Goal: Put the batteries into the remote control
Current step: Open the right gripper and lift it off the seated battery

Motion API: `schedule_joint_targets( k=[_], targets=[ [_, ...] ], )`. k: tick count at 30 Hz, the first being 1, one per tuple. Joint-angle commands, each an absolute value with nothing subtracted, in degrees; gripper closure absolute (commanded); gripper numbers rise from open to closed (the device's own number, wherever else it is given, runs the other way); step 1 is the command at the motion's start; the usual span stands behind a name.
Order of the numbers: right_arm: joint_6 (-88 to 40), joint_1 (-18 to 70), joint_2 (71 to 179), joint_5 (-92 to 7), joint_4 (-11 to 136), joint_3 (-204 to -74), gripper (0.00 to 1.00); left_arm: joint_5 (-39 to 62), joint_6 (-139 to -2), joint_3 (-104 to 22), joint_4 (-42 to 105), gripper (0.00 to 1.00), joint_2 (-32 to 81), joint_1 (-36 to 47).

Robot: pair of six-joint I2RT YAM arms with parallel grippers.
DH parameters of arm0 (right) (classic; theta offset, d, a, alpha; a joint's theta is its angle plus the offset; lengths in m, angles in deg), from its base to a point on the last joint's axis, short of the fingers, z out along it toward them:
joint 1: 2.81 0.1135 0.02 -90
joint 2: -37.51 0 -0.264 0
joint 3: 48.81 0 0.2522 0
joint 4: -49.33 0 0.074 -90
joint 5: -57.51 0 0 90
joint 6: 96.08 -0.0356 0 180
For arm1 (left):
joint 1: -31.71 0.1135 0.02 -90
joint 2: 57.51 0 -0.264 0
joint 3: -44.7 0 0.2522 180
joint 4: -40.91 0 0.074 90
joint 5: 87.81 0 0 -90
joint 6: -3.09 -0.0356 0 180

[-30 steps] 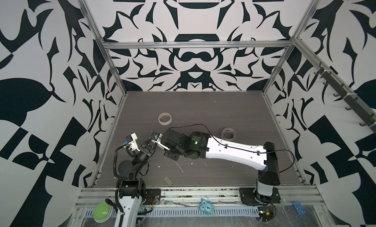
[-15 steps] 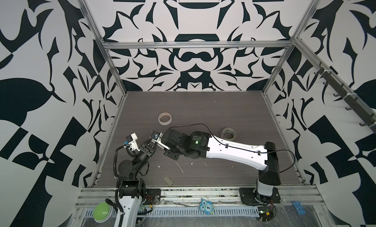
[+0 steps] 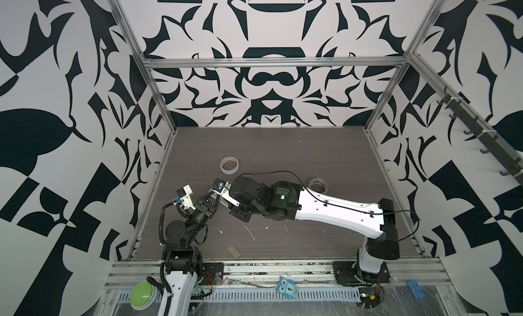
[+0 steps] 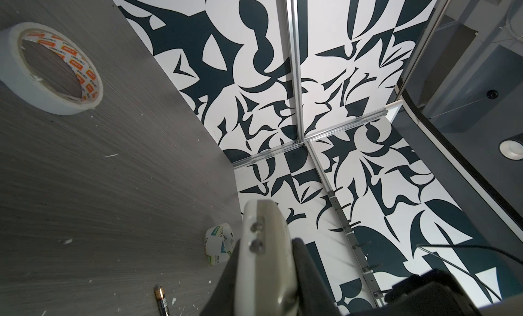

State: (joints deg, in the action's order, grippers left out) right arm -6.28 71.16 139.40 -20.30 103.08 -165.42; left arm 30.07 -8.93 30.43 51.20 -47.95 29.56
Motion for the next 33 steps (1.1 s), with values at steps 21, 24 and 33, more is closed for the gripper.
schedule_joint_targets(
  k=[21, 24, 33],
  targets=[
    [0.7, 71.4, 123.4, -26.2, 103.8, -156.0, 0.48, 38.0, -7.2, 29.6, 52.8, 1.00, -44.3, 29.6],
    [1.5, 71.4, 122.2, -27.1, 103.9, -155.2, 0.38, 38.5, -7.8, 28.9, 50.7, 1.00, -45.0, 29.5],
    [7.8, 71.2, 120.2, -31.2, 104.4, -152.9, 0.27, 40.6, -7.7, 28.4, 50.3, 1.00, -45.0, 29.6]
  ],
)
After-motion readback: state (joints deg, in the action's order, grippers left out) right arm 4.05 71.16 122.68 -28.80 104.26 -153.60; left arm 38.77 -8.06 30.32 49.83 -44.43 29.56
